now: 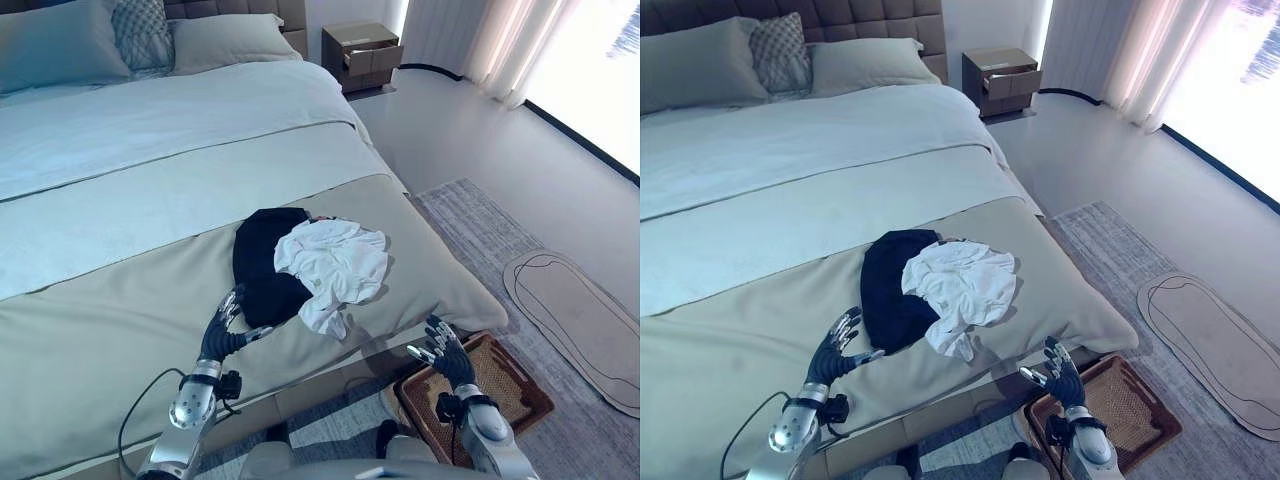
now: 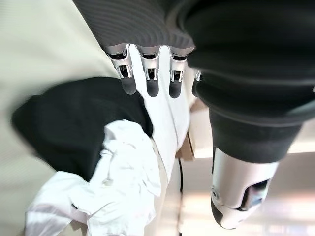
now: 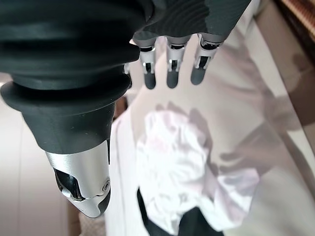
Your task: Pick up clothes into the bucket
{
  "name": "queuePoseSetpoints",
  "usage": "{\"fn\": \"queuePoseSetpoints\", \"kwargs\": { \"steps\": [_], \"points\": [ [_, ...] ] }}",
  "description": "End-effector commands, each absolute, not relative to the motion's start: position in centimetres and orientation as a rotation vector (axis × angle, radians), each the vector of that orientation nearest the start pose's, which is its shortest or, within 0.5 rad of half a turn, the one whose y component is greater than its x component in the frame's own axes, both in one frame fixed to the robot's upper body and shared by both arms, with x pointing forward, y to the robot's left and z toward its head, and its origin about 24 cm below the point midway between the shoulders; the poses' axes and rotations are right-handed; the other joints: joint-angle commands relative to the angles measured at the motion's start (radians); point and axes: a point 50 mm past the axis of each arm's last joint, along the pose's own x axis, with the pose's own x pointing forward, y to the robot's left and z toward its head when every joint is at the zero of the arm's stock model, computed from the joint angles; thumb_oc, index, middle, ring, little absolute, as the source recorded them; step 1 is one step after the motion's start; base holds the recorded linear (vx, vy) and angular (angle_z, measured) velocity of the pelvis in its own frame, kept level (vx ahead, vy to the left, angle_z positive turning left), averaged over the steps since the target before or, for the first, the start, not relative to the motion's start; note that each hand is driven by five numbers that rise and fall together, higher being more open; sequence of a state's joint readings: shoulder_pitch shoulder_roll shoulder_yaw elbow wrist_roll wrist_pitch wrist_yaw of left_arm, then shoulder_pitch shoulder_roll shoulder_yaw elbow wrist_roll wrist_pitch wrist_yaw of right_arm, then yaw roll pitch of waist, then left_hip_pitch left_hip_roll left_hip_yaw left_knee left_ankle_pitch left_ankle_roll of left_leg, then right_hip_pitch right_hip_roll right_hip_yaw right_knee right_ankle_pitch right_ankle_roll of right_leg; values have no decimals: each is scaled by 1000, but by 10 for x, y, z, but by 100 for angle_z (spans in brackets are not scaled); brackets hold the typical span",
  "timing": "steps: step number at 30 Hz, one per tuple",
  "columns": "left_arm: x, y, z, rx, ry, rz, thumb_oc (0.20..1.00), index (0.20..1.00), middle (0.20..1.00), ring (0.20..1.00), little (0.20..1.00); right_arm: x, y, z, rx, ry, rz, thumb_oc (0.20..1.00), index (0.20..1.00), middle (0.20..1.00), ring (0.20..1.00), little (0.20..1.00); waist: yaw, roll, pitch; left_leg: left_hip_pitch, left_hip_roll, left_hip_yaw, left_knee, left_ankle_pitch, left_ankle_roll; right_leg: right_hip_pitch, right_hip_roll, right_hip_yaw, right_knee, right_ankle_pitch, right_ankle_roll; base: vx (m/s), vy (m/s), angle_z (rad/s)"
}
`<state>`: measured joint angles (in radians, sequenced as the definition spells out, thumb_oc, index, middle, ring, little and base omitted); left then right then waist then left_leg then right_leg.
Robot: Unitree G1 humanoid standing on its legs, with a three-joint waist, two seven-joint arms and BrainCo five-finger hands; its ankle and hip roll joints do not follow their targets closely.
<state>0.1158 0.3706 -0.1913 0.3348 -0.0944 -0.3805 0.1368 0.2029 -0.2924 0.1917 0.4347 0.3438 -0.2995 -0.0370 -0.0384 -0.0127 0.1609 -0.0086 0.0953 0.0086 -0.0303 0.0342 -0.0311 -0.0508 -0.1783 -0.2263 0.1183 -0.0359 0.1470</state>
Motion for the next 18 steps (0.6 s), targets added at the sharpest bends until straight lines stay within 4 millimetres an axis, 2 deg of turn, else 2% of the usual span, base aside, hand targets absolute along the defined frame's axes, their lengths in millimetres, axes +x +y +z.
{"fn": "queuePoseSetpoints", "kwargs": {
  "steps": [1, 3, 4, 5, 6, 7, 8, 9, 10, 11, 12, 13, 14, 15, 16, 17, 18],
  "points": [
    [245, 205, 24, 432, -131, -42, 1000, 1000, 1000, 1000, 1000, 190, -206, -39, 48, 206, -47, 1000, 1000, 1000, 1000, 1000, -32, -51, -20, 10, -28, 67, 114, -90, -28, 20, -33, 9, -40, 76, 12, 7, -113, 1],
    [263, 205, 36, 576, -191, -52, 1000, 1000, 1000, 1000, 1000, 200, -209, -32, 28, 173, -21, 1000, 1000, 1000, 1000, 1000, -38, -53, 5, -47, -33, 41, 252, -134, -40, 11, -20, 38, -31, 67, -5, -32, -113, -8],
    [263, 205, 36, 576, -191, -52, 1000, 1000, 1000, 1000, 1000, 200, -209, -32, 28, 173, -21, 1000, 1000, 1000, 1000, 1000, -37, -53, 5, -48, -33, 41, 253, -135, -40, 11, -20, 38, -31, 67, -5, -80, -2, -19],
    [267, 207, 39, 622, -205, -42, 1000, 1000, 1000, 1000, 1000, 204, -208, -28, 23, 154, -11, 1000, 1000, 1000, 1000, 1000, -43, -49, 12, -54, -21, 30, 218, -117, -43, 0, -13, 48, -31, 64, -2, -196, 94, -29],
    [280, 202, 49, 680, -256, -32, 1000, 1000, 1000, 1000, 1000, 215, -211, -18, 4, 107, -12, 1000, 1000, 1000, 1000, 1000, -41, -45, 42, -100, -15, -3, 167, -58, -51, -39, -16, 70, -24, 76, 6, -198, 94, -31],
    [281, 201, 50, 680, -259, -32, 1000, 1000, 1000, 1000, 1000, 216, -212, -18, 4, 105, -14, 1000, 1000, 1000, 1000, 1000, -41, -45, 41, -104, -16, -4, 167, -56, -51, -44, -17, 70, -22, 76, 6, -270, 157, -37],
    [294, 200, 62, 756, -311, -11, 1000, 1000, 1000, 1000, 1000, 223, -213, -8, 12, 55, -24, 1000, 1000, 1000, 1000, 1000, -65, -40, 60, -136, -18, 20, 150, -52, -40, -106, -41, 65, -1, 86, 14, -120, 91, -25],
    [294, 199, 62, 757, -313, -11, 1000, 1000, 1000, 1000, 1000, 224, -213, -7, 12, 53, -25, 1000, 1000, 1000, 1000, 1000, -64, -40, 58, -141, -19, 21, 150, -52, -39, -112, -42, 66, 3, 85, 14, -218, 209, -12],
    [303, 199, 77, 798, -379, 27, 1000, 1000, 1000, 1000, 1000, 232, -211, -1, 5, 23, -19, 1000, 1000, 1000, 1000, 1000, -72, -38, 82, -174, -27, 40, 154, -50, -28, -176, -57, 88, 24, 96, 19, -102, 121, 8],
    [303, 199, 77, 799, -380, 27, 1000, 1000, 1000, 1000, 1000, 232, -211, 0, 5, 22, -19, 1000, 1000, 1000, 1000, 1000, -70, -39, 80, -179, -27, 43, 156, -50, -27, -183, -58, 91, 28, 96, 19, -190, 225, -11],
    [311, 202, 95, 856, -453, 84, 1000, 1000, 1000, 1000, 1000, 240, -208, 6, 8, -9, -22, 1000, 1000, 1000, 1000, 1000, -68, -44, 115, -219, -35, 67, 181, -55, -21, -236, -74, 105, 47, 107, 24, -93, 109, -20],
    [311, 202, 95, 857, -456, 86, 1000, 1000, 1000, 1000, 1000, 240, -208, 6, 9, -11, -22, 1000, 1000, 1000, 1000, 1000, -66, -45, 115, -223, -35, 69, 184, -57, -20, -242, -74, 108, 50, 107, 25, -175, 167, -41],
    [318, 205, 111, 890, -511, 141, 1000, 1000, 1000, 1000, 1000, 248, -204, 13, 2, -38, -7, 1000, 1000, 1000, 1000, 1000, -63, -52, 146, -262, -38, 93, 210, -61, -17, -285, -83, 119, 64, 118, 27, -89, 63, -32],
    [318, 205, 111, 890, -513, 142, 1000, 1000, 1000, 1000, 1000, 248, -204, 13, 3, -39, -7, 1000, 1000, 1000, 1000, 1000, -62, -53, 145, -265, -38, 94, 213, -63, -17, -289, -83, 121, 66, 118, 27, -189, 90, -37],
    [327, 208, 130, 937, -573, 202, 1000, 1000, 1000, 1000, 1000, 255, -200, 21, -4, -68, 9, 1000, 1000, 1000, 1000, 1000, -63, -66, 185, -321, -37, 106, 262, -74, -12, -334, -94, 122, 85, 128, 29, -108, 32, -25],
    [327, 208, 131, 938, -575, 203, 1000, 1000, 1000, 1000, 1000, 255, -199, 21, -3, -70, 9, 1000, 1000, 1000, 1000, 1000, -62, -67, 185, -326, -37, 106, 268, -76, -12, -339, -94, 124, 88, 127, 30, -179, 37, -14],
    [334, 212, 147, 984, -616, 258, 1000, 1000, 1000, 1000, 1000, 259, -198, 26, -13, -90, 21, 1000, 1000, 1000, 1000, 1000, -69, -78, 215, -378, -35, 108, 309, -86, -10, -381, -99, 126, 104, 132, 29, -79, 9, -5]
  ]
}}
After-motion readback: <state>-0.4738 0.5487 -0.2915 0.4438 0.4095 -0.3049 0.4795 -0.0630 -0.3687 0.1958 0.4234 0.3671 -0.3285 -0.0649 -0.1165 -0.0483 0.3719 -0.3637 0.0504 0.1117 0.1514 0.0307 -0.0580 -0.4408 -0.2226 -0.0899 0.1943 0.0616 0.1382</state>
